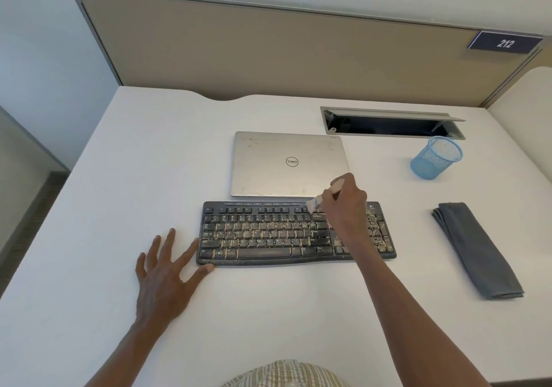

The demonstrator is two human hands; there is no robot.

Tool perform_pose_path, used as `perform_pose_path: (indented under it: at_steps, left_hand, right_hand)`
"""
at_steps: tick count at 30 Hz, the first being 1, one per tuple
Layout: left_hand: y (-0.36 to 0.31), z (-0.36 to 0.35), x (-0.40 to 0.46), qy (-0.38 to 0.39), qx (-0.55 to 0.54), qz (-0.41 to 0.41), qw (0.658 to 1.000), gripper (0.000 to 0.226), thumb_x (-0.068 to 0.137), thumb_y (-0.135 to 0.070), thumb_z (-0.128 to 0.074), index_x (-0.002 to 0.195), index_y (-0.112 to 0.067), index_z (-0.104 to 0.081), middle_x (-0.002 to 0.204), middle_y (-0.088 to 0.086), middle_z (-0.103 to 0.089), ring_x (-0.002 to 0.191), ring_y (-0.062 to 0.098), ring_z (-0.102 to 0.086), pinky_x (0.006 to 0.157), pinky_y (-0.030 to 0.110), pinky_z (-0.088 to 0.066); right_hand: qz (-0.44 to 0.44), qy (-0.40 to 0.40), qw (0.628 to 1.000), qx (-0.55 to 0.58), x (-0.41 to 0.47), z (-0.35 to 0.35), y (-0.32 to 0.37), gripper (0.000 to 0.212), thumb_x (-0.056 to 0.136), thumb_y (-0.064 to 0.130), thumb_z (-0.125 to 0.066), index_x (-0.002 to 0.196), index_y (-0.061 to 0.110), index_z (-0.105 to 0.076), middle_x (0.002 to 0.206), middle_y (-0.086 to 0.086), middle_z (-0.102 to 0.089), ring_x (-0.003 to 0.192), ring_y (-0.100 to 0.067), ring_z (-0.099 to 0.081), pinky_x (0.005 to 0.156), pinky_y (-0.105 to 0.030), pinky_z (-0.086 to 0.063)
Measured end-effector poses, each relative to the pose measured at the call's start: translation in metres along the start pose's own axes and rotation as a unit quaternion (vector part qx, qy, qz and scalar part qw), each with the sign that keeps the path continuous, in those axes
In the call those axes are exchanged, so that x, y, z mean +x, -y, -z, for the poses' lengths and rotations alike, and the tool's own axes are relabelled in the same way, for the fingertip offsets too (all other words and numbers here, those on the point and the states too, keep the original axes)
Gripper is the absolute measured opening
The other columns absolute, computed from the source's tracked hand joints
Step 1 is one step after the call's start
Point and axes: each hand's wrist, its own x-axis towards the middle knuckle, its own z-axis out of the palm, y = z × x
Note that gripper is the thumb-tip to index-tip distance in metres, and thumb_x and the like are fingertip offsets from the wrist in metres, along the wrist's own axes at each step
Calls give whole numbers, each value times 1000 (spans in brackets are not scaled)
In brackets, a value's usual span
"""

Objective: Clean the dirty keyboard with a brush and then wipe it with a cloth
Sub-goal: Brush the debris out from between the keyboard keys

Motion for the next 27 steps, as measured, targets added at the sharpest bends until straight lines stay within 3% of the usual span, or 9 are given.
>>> perform_pose_path:
  at_steps: [4,7,9,15,19,24,27]
  left_hand:
    - [0,0,0,-2,0,-3,1000,76,85,-85,-31,144,-44,-53,166,7,-25,155,31,-14,121,54,-13]
    - [-1,0,0,-1,-3,1,1000,77,84,-86,-30,144,-44,-53,166,7,-26,155,31,-14,121,54,-12]
    - [-1,1,0,-1,-1,0,1000,77,84,-87,-29,144,-44,-53,167,7,-26,155,31,-14,121,54,-12]
    - [-2,1,0,-4,-7,3,1000,78,83,-87,-29,143,-44,-54,166,6,-27,155,31,-15,121,54,-13]
    - [-1,2,0,-1,-3,-1,1000,78,84,-87,-28,144,-44,-53,166,7,-26,155,31,-14,121,54,-12]
    - [-2,2,0,-1,-6,2,1000,78,84,-87,-28,144,-44,-53,166,7,-26,155,31,-14,121,54,-12]
    - [-2,2,0,0,-4,0,1000,79,84,-87,-27,144,-44,-53,166,7,-26,155,31,-14,121,54,-12]
  right_hand:
    - [-40,-15,999,5,1,7,-10,9,93,7,-54,99,10,-49,78,-4,-61,60,-10,-55,43,-13,-35]
    - [-40,-41,998,12,3,14,-9,9,91,7,-54,97,10,-48,78,-3,-59,63,-12,-58,46,-18,-41]
    - [-38,-51,998,31,4,13,-5,9,93,8,-55,99,10,-48,79,-2,-58,61,-6,-57,42,-12,-39]
    - [-25,-1,999,-24,4,6,-13,11,91,9,-55,99,8,-49,78,-4,-58,59,-12,-55,40,-14,-35]
    - [-6,-22,1000,-2,4,6,-4,8,92,9,-53,99,10,-48,78,-2,-58,64,-16,-59,47,-21,-40]
    - [-3,-1,999,-40,0,5,-7,10,91,8,-55,99,7,-49,74,-4,-57,54,-11,-52,40,-15,-32]
    - [7,-24,999,-24,1,5,-4,7,93,8,-53,99,8,-49,76,-4,-57,58,-14,-55,44,-21,-39]
